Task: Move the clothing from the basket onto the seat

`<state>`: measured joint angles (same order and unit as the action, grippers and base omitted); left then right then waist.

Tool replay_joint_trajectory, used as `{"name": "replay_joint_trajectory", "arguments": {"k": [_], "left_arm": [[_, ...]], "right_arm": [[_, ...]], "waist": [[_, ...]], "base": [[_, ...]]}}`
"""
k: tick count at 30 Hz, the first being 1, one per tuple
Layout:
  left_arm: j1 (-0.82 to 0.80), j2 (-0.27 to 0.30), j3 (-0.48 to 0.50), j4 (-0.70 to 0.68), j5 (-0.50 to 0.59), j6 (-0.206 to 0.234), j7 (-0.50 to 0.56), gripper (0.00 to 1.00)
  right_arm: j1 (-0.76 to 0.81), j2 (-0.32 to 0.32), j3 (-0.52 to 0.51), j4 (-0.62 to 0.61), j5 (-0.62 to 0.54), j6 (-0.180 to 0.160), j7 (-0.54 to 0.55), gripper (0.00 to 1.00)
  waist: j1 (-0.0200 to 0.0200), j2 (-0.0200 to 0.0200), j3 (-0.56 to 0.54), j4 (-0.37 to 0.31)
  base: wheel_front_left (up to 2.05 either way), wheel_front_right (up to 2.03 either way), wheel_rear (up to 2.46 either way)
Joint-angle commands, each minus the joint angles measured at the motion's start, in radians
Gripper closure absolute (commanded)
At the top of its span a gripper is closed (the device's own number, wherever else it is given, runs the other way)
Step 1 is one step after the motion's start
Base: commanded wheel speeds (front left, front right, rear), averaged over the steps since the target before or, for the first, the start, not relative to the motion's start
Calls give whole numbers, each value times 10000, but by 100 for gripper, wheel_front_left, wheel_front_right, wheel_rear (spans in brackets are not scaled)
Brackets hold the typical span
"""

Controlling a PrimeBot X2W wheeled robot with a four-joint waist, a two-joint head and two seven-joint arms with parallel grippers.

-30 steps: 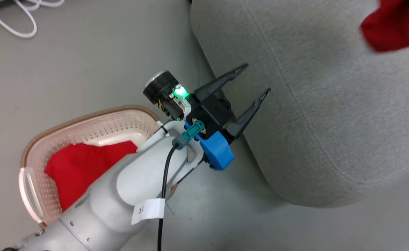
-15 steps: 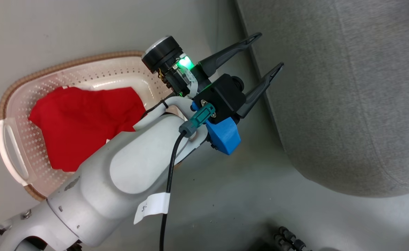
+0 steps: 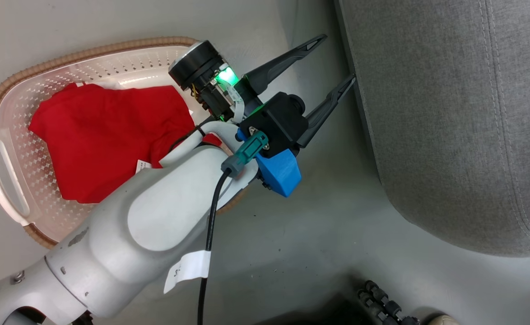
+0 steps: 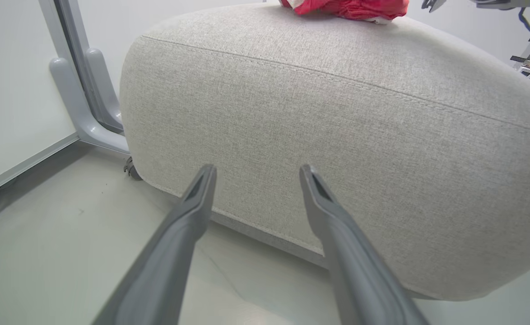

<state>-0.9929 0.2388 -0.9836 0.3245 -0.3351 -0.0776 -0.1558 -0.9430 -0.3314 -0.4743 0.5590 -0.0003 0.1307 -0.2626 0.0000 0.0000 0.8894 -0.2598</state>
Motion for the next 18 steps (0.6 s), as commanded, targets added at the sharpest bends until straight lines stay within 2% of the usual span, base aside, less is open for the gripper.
{"name": "replay_joint_trajectory", "arguments": {"k": [1, 3, 4, 5, 15, 18], "left_arm": [[-184, 65, 10, -56, -35, 64, 24, 0], [-162, 107, 13, -79, -62, 88, 20, 0], [-146, 129, 16, -77, -68, 102, 5, 0], [-135, 141, 14, -60, -64, 106, -11, 0], [250, -72, -92, 274, -276, 161, -381, 0], [505, -207, 16, 532, -469, 234, -667, 0]], "right_arm": [[178, 89, -60, 196, -37, 1, -35, 100], [256, 208, -85, 275, -51, 1, -35, 100], [318, 292, -94, 250, -65, 1, -35, 76], [382, 342, -117, 213, -85, 1, -35, 0], [1887, 889, 64, -869, -360, 1, -35, 0], [2850, 1133, 495, -1526, -430, 1, -35, 0]], "waist": [[0, 0, 9, 3], [0, 0, -2, -10], [0, 0, -24, -22], [0, 0, -58, -27], [0, 0, -985, -45], [0, 0, -1700, -4]], "base": [[0, 0, 0], [0, 0, 0], [0, 0, 0], [0, 0, 0], [0, 0, 0], [0, 0, 0]]}}
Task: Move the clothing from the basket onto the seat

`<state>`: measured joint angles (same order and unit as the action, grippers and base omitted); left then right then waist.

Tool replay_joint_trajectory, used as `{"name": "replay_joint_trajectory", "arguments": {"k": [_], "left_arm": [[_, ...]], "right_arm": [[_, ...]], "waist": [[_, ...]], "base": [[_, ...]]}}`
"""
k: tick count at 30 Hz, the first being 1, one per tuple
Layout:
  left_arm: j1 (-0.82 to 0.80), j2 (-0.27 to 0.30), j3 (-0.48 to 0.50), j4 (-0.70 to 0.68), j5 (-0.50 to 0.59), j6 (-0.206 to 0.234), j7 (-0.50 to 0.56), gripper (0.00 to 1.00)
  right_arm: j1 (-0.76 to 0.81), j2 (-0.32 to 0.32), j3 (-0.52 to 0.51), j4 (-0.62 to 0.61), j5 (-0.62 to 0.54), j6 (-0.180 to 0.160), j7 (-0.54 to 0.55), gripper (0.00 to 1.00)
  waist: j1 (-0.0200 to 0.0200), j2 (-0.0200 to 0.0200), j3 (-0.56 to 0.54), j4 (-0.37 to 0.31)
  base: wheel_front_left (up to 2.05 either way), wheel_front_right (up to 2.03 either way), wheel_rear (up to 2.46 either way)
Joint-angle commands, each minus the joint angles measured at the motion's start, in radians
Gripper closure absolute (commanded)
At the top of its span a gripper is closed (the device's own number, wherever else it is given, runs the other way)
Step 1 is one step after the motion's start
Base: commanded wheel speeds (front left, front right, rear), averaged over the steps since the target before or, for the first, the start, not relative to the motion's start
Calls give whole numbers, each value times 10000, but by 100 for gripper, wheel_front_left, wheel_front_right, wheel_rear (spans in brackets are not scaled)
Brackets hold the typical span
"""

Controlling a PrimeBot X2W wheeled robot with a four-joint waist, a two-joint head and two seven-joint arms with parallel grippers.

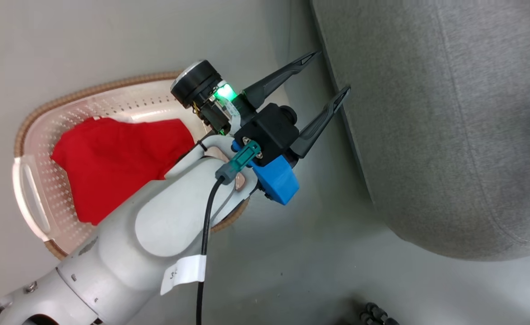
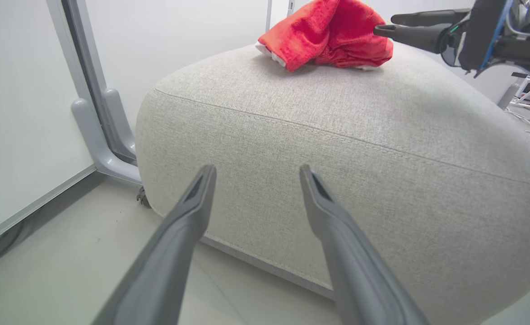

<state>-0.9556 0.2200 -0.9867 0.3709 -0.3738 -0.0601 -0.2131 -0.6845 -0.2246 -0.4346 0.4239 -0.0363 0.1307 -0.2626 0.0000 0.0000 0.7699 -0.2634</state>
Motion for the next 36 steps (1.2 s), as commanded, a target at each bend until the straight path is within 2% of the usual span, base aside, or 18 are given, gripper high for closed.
{"name": "replay_joint_trajectory", "arguments": {"k": [1, 10, 15, 23, 28, 36], "left_arm": [[217, -45, 88, 155, -128, 89, -180, 0], [1094, -216, 892, 495, -632, 452, -519, 0], [1902, -146, 1869, -6, -538, 628, -528, 0], [3476, -208, 3611, -417, -146, 670, -533, 0], [4324, -376, 4850, -556, 188, 605, -532, 0], [5789, -763, 6722, -902, 851, 273, -533, 0]], "right_arm": [[467, 121, 206, -363, -86, 1, -35, 0], [1604, 339, 1523, -1682, 141, 1, -35, 0], [1975, 365, 2753, -2146, 182, 1, -35, 0], [2083, 320, 4586, -2112, 474, 1, -35, 0], [2330, 482, 5005, -2029, 659, 1, -35, 0], [3315, 979, 4907, -1955, 823, 1, -35, 0]], "waist": [[0, 0, -736, 50], [0, 0, -2427, 558], [0, 0, -3368, 1047], [0, 0, -4547, 1854], [0, 0, -5120, 2316], [0, 0, -5961, 2730]], "base": [[0, 0, 0], [0, 0, 0], [0, 0, 0], [0, 0, 0], [0, 0, 0], [0, 0, 0]]}}
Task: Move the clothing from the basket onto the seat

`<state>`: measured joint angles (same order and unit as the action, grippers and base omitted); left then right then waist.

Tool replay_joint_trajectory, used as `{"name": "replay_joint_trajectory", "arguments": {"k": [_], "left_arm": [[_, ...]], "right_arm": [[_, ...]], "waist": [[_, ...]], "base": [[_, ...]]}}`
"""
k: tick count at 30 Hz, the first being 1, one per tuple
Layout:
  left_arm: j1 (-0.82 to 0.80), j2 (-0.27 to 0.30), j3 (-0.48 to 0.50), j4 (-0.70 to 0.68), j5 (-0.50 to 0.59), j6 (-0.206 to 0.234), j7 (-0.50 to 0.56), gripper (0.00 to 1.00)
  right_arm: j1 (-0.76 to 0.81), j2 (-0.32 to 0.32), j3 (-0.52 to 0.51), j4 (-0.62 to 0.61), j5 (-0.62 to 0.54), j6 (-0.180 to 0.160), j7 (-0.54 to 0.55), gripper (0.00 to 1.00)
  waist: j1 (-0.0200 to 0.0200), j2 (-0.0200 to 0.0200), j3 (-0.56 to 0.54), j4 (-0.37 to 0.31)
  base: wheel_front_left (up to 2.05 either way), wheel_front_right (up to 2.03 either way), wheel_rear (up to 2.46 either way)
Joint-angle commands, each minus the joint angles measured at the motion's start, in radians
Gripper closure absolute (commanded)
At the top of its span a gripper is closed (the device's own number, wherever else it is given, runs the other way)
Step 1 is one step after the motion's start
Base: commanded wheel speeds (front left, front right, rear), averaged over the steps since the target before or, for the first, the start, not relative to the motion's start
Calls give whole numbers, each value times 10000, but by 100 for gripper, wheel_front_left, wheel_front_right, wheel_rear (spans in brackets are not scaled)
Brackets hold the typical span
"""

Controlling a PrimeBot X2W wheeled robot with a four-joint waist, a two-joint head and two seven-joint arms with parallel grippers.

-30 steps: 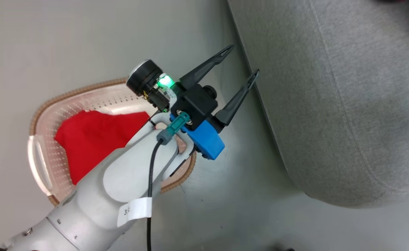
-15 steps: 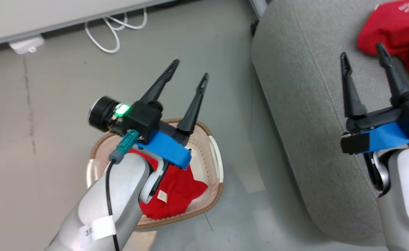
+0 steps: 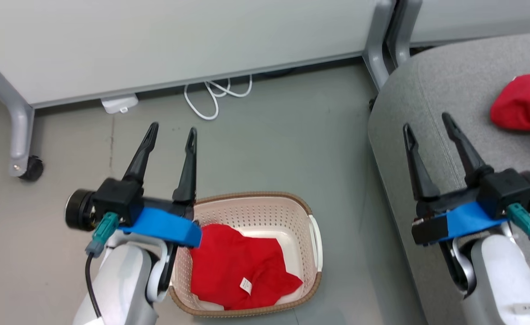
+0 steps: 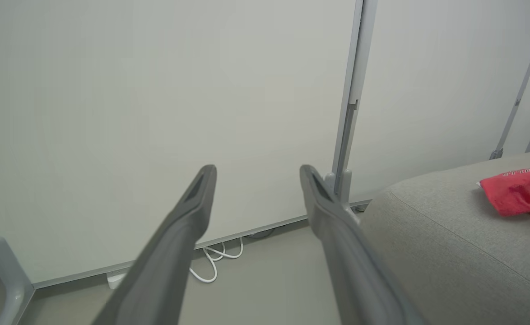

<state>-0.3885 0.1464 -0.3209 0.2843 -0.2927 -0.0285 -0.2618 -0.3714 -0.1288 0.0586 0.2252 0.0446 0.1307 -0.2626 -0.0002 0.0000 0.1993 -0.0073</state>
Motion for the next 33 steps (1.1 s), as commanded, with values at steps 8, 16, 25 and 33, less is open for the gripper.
{"name": "replay_joint_trajectory", "arguments": {"k": [8, 16, 25, 33], "left_arm": [[1585, -441, 1309, -295, 633, -505, -46, 0], [2543, -746, 1942, -356, 992, -806, -47, 0], [3105, -903, 2409, -470, 1103, -954, -47, 0], [3337, -948, 2659, -459, 1156, -1019, -47, 0]], "right_arm": [[1247, 285, -306, 149, 98, 1, -35, 0], [2261, 486, -757, 184, 212, 1, -35, 0], [3016, 672, -1127, 168, 265, 1, -35, 0], [3342, 756, -1230, 112, 287, 1, -35, 0]], "waist": [[2, 0, -959, 231], [2, 0, -1512, 281], [2, 0, -1783, 280], [2, 0, -1851, 280]], "base": [[0, 0, 0], [0, 0, 0], [0, 0, 0], [0, 0, 0]]}}
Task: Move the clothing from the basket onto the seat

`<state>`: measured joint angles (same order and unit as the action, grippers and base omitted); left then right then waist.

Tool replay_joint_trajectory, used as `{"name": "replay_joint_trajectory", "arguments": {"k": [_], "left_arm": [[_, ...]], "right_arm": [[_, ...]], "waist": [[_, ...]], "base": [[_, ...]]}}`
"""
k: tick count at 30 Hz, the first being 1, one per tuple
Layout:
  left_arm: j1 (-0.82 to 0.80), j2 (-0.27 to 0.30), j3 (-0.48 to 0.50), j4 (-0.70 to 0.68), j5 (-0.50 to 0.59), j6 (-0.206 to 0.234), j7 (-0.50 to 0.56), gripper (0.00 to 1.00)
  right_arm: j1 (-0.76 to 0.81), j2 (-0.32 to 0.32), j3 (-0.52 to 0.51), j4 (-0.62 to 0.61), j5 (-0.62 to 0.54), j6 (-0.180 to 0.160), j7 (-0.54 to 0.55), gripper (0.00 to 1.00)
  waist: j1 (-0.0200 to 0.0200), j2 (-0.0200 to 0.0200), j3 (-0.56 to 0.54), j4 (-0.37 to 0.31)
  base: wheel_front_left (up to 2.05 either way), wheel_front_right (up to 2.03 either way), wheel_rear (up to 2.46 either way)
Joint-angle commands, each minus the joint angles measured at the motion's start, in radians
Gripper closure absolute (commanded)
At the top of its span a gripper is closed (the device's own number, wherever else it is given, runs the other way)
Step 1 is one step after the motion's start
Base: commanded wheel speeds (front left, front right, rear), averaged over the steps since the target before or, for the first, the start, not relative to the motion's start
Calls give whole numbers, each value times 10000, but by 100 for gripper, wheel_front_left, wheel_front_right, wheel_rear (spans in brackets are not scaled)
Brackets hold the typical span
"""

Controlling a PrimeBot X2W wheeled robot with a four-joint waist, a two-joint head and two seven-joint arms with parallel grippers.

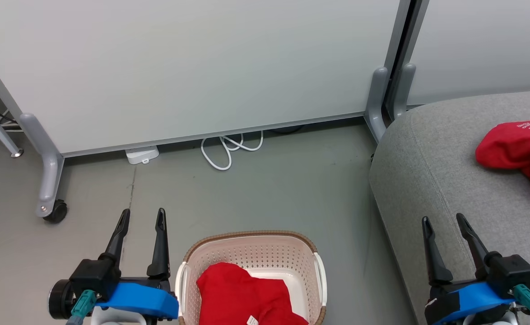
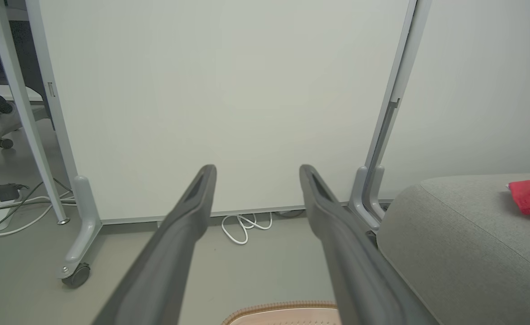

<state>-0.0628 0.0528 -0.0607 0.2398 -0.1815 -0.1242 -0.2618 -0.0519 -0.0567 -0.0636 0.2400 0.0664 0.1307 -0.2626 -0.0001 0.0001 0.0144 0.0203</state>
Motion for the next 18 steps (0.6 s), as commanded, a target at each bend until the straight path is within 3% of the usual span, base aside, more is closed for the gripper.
{"name": "replay_joint_trajectory", "arguments": {"k": [1, 18], "left_arm": [[97, -14, 64, -3, 47, -67, -47, 0], [114, -30, 13, 66, -94, -91, -47, 0]], "right_arm": [[184, 42, -15, -25, 74, 1, -35, 0], [86, 70, 32, 32, 48, 1, -35, 0]], "waist": [[1, -1, -5, 9], [1, -1, 14, -15]], "base": [[0, 0, 0], [0, 0, 0]]}}
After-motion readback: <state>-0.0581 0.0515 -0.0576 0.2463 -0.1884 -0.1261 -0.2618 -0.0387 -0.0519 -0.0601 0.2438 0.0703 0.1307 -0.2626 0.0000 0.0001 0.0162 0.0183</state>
